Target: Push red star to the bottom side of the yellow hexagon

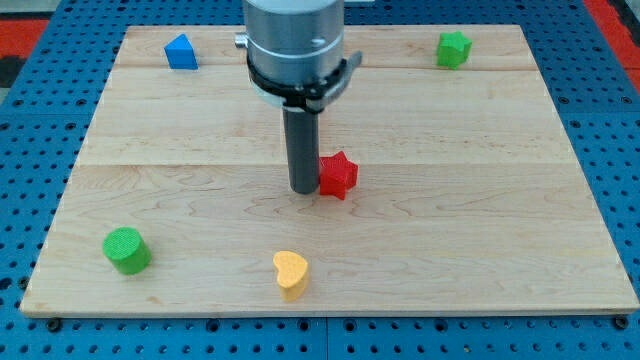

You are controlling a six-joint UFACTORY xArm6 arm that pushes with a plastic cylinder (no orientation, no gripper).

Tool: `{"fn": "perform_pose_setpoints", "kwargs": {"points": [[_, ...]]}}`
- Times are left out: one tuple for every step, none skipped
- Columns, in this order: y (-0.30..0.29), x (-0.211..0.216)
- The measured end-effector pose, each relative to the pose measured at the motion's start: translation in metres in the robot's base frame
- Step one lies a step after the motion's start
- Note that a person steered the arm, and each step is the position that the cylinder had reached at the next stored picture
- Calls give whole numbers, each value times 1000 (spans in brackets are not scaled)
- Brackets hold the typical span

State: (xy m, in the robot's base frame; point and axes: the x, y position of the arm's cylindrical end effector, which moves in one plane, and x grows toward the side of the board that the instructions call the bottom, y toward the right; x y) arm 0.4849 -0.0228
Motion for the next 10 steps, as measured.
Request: {"fn": "perform_pose_setpoints", "kwargs": {"points": [[13, 25], [116, -17], [113, -35], [93, -17], [104, -11], [42, -19], [27, -29], [83, -8], [80, 104], [78, 133]]}}
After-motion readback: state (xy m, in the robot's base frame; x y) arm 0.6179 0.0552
